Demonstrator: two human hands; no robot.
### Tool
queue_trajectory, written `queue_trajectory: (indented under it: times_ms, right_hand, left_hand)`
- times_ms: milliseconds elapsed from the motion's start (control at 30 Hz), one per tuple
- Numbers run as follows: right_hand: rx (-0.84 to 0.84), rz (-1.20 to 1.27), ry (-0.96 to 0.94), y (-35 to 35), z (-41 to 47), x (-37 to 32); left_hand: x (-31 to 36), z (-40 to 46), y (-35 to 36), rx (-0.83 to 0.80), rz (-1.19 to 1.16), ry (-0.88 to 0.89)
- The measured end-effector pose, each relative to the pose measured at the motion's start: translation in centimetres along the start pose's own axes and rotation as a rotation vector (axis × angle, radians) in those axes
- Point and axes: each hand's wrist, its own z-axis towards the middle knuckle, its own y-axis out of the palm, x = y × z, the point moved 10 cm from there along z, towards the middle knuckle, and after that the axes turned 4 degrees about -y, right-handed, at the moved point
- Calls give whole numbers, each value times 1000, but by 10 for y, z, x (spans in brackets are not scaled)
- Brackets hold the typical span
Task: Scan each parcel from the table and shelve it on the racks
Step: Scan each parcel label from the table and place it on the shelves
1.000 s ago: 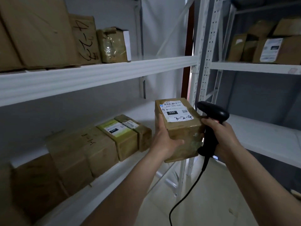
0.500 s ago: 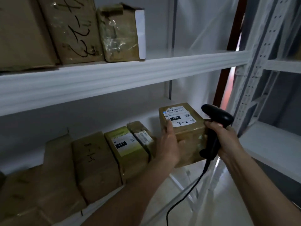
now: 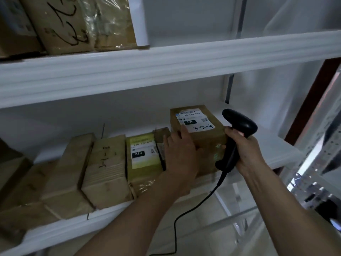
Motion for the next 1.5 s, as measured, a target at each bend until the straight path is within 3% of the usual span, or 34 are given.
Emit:
queue_trajectory:
  times_ms: [133, 267, 400, 633, 833, 1167, 1500]
  right_hand:
    - [27, -68, -82, -2, -6, -15]
    - [88, -182, -278, 7, -31, -48]
    - [-57, -236, -411, 55, -72, -63]
    - [-503, -115, -33, 190, -171, 25]
    - [-748, -130, 173, 302, -300, 115]
    - [-1005, -268, 269, 421, -514, 228]
    - [-1198, -313, 324, 503, -663, 278]
  left_hand:
    - [-7, -5, -5, -19, -185, -6]
    - [-22, -19, -43, 168, -442, 7]
    - [-63, -43, -78, 287, -672, -19]
    - [-212, -129, -122, 372, -754, -267]
    - [-363, -246, -180, 522, -674, -505]
    - [-558, -471, -249, 677, -606, -843]
    - [-656, -608, -300, 811, -568, -1080]
